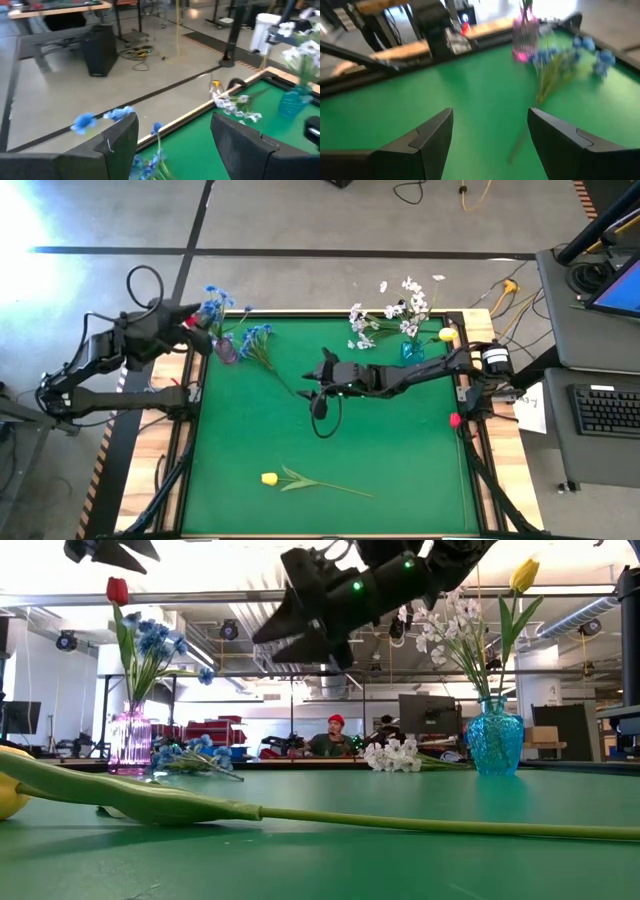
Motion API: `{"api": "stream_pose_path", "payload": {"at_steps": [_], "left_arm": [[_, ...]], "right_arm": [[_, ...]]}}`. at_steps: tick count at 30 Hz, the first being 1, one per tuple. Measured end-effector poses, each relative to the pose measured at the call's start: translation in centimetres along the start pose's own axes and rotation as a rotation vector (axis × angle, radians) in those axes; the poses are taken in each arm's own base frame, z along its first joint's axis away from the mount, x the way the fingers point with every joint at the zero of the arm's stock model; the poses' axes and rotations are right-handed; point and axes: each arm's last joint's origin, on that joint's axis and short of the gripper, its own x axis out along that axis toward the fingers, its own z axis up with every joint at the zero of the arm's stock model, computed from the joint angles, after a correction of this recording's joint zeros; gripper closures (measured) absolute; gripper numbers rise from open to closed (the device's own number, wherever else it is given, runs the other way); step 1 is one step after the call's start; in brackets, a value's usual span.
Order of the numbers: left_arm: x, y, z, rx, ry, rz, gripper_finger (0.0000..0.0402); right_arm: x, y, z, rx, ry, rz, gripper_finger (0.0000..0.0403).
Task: Sort flowers into vase by color
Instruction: Put the yellow tulip into the blue vase
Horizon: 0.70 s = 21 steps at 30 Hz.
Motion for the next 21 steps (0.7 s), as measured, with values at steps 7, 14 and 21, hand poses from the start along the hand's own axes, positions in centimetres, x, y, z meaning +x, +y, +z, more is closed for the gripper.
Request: {"api": "stream_pose_path", "payload": {"at_steps": [7, 14, 21], "left_arm": [[-0.5, -0.3, 0.8, -0.010, 0.011, -0.149, 0.0164], [-0.9, -2.2, 1.4, -0.060, -0.008, -0.617, 0.0164], [-2.0, -2.2, 1.5, -0.118, -0.002, -0.743, 0.0164]], "right_arm": [[-0.5, -0.2, -0.9, -0.039, 0.139, 0.007, 0.0154], [-1.1, 0.4, -2.2, -0.052, 0.320, 0.221, 0.0154], [-2.4, 3.1, -3.6, -0.036, 0.466, 0.345, 0.0154]]}}
